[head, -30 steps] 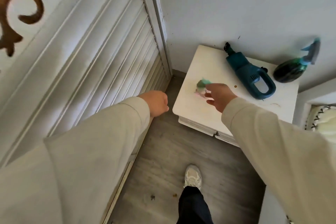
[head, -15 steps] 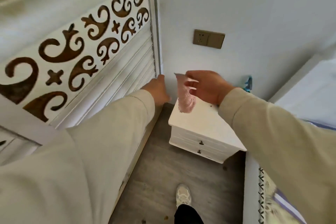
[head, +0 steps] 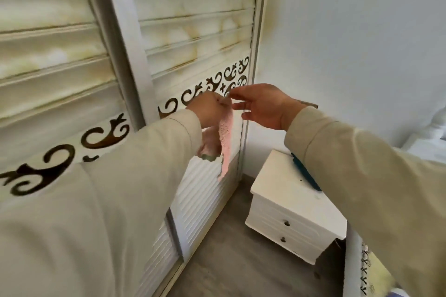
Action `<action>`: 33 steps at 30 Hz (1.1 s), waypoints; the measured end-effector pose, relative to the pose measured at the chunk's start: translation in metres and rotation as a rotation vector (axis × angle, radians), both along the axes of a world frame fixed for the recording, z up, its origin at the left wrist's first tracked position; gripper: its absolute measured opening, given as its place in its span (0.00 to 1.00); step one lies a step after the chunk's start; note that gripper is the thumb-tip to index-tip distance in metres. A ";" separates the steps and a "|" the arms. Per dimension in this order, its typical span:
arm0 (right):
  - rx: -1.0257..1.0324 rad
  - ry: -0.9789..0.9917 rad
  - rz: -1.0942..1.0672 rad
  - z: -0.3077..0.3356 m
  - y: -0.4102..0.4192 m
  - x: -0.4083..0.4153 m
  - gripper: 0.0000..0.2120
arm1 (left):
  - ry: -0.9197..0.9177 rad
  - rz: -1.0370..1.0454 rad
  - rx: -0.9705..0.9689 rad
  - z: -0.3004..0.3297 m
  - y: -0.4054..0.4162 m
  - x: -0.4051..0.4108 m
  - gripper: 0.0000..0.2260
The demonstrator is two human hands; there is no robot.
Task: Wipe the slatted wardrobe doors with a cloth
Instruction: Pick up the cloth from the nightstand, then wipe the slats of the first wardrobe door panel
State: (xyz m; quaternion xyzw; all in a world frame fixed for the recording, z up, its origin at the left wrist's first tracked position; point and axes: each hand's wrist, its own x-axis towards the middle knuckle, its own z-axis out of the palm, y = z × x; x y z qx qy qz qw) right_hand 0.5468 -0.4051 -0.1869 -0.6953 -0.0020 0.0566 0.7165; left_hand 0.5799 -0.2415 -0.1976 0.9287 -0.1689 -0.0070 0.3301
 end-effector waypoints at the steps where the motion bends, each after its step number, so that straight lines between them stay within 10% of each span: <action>1: -0.092 -0.027 0.011 0.008 0.016 0.002 0.12 | 0.017 0.013 -0.018 0.010 0.017 -0.006 0.14; 5: -0.284 -0.153 0.194 0.027 0.072 0.008 0.32 | 0.096 0.043 -0.190 0.042 0.075 -0.031 0.11; 12: -0.385 -0.278 0.514 0.053 0.164 -0.002 0.09 | 0.115 0.292 -0.392 0.077 0.161 -0.090 0.04; 21: -0.350 -0.169 0.955 0.048 0.286 -0.063 0.26 | -0.016 0.742 -0.490 0.076 0.254 -0.208 0.06; 33: -0.194 -0.459 1.317 0.100 0.429 -0.233 0.15 | -0.269 1.138 -0.351 0.140 0.368 -0.426 0.13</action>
